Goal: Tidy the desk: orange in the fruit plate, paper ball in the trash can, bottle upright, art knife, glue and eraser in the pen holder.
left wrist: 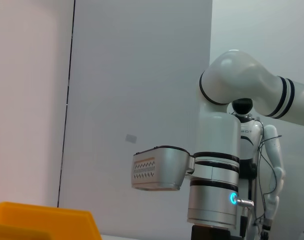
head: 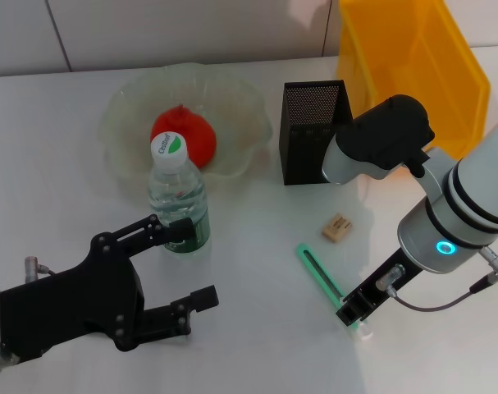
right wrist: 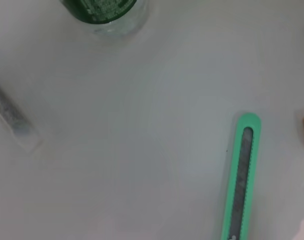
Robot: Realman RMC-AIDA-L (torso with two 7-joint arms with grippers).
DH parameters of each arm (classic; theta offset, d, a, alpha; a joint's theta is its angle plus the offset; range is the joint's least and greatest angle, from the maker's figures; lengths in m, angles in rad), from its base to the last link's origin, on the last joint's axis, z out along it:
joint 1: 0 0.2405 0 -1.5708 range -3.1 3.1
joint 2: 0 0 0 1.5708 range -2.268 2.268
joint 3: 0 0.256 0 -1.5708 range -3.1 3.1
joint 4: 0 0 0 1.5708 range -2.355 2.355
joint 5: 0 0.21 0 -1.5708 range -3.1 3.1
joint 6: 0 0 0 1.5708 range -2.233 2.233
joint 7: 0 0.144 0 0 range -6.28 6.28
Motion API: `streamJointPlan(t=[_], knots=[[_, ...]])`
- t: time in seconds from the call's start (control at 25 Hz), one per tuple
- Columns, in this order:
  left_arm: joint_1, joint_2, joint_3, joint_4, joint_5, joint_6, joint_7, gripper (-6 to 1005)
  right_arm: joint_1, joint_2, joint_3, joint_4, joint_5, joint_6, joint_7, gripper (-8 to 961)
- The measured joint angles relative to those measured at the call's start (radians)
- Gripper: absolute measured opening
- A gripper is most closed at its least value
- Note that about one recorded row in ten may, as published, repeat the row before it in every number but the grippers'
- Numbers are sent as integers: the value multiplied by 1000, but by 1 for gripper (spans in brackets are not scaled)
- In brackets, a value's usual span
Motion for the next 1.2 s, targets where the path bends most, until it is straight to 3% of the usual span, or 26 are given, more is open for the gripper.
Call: streamJointPlan(t=[1.2], knots=[[1,1,0,0,0,10,-1,778,13,-5,-27,25,0,23,-7,183]])
